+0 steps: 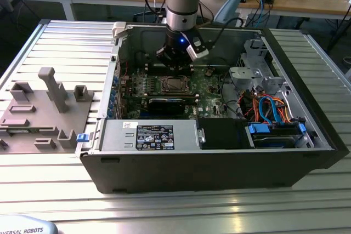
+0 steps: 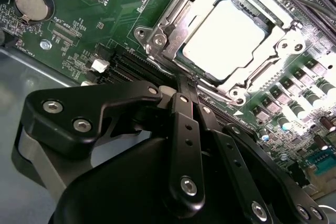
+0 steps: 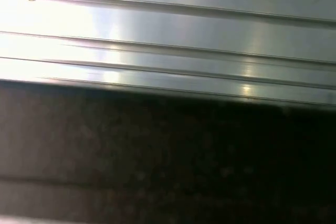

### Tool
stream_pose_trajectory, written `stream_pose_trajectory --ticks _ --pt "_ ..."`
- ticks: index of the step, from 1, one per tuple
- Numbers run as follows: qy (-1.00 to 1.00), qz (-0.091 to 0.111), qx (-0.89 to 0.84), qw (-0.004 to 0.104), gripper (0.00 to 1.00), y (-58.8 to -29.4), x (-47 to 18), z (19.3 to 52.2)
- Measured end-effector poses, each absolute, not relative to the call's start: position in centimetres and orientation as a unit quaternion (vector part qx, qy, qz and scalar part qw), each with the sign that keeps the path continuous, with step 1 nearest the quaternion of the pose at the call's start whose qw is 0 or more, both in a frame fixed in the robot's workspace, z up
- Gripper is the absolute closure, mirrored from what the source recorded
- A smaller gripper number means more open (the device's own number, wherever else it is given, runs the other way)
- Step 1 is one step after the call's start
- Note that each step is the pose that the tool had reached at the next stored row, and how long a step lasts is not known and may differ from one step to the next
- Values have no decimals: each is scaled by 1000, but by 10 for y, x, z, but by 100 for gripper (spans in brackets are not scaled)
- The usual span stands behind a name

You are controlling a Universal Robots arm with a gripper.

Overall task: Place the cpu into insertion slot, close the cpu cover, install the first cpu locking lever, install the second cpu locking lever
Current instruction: 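Install the first cpu locking lever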

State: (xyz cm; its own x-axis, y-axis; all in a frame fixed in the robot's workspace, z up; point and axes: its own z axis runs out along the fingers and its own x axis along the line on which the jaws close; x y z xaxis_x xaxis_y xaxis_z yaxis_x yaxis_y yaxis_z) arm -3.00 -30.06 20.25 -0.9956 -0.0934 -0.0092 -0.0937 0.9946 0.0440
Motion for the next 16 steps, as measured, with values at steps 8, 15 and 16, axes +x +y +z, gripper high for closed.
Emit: stream_pose_trajectory --ticks 8,15,16 --pt "999 22 -47 4 89 -302 -28 200" --pt "999 22 -47 5 89 -302 -28 205" --pt "999 23 -47 5 89 -302 -28 206"
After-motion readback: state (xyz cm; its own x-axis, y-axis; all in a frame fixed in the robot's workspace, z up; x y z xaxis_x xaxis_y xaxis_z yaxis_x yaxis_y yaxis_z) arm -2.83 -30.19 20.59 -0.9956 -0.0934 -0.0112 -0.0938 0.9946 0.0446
